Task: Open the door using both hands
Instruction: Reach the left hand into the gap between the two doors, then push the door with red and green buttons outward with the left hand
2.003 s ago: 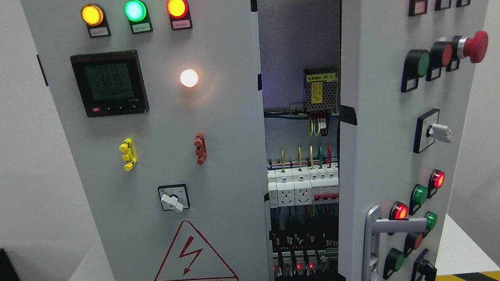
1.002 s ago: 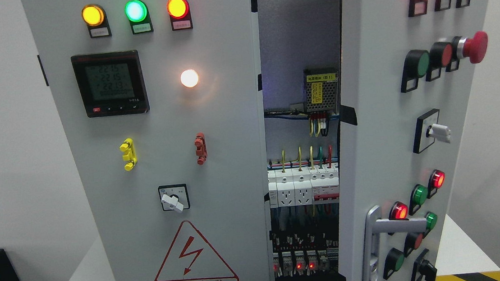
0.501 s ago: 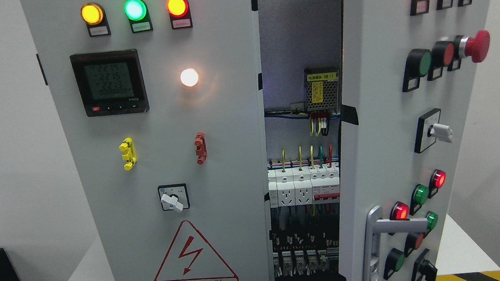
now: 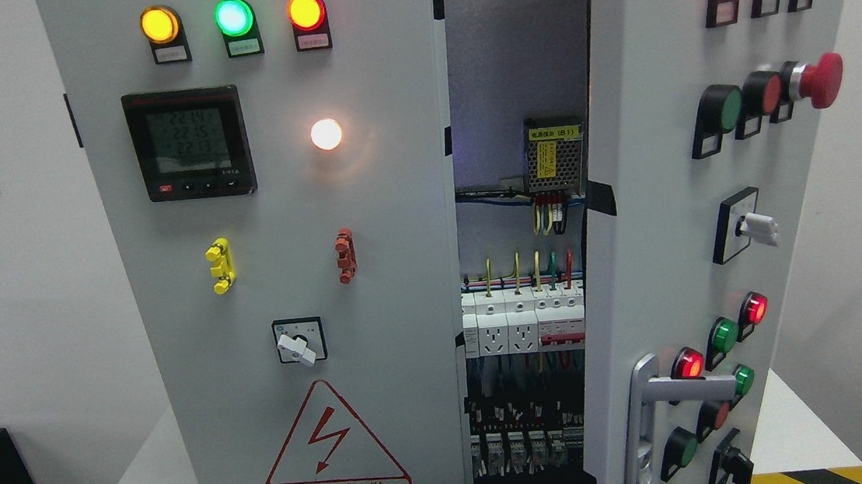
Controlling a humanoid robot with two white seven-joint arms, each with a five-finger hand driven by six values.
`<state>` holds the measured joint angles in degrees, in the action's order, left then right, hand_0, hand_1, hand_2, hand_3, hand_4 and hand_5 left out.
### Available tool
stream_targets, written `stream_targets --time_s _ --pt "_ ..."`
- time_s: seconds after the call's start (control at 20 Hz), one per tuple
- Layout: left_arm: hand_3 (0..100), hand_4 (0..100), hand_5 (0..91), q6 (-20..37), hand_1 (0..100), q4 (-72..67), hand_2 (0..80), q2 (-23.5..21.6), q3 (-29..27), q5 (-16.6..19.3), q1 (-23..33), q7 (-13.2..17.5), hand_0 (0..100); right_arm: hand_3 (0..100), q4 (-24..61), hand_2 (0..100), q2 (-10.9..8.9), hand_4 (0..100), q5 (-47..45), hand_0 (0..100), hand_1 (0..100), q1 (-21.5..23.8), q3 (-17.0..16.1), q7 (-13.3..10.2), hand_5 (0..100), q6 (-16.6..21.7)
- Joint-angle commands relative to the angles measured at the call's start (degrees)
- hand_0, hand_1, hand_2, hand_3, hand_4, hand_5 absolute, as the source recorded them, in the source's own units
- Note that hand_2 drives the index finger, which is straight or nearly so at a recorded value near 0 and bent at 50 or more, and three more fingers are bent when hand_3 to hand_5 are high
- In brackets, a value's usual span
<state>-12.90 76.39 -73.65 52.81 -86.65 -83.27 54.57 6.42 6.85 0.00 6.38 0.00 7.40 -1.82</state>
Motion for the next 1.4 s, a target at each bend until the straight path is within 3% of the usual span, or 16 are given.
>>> stream_targets --time_s 0.0,0.2,0.5,0.6,0.8,1.0,1.35 --pt "0 0 0.0 4.4 0 20.9 0.0 9.0 37.9 -1.5 -11.1 -9.5 0 0 0.0 0 0.0 0 -1.8 0 0 -0.1 0.9 0.0 0 0.0" --pt "0 0 0.0 5.1 0 22.6 0.0 19.5 37.8 -3.1 -11.3 -9.7 0 0 0.0 0 0.0 0 -1.8 0 0 0.0 0.9 0.0 0 0.0" --pt "0 0 0.0 11.8 0 21.3 0.0 30.0 37.0 -4.5 -10.9 -10.5 0 0 0.0 0 0.0 0 -1.8 0 0 -0.1 0.9 0.0 0 0.0" --pt "0 0 0.0 11.9 0 21.3 0.0 33.4 35.1 -5.0 -10.6 -13.1 0 0 0.0 0 0.0 0 -1.8 0 0 -0.1 0.9 0.0 0 0.0" --pt "0 0 0.0 11.8 0 20.2 0.0 39.6 32.1 -7.4 -10.4 -21.0 0 0 0.0 0 0.0 0 -1.8 0 0 0.0 0.9 0.0 0 0.0" --pt "0 0 0.0 11.8 0 19.5 0.0 44.5 29.1 -8.6 -10.4 -25.9 0 0 0.0 0 0.0 0 -1.8 0 0 0.0 0.9 0.0 0 0.0" --pt "0 0 0.0 11.9 0 19.4 0.0 52.7 26.1 -8.4 -10.5 -37.3 0 0 0.0 0 0.0 0 -1.8 0 0 -0.1 0.9 0.0 0 0.0"
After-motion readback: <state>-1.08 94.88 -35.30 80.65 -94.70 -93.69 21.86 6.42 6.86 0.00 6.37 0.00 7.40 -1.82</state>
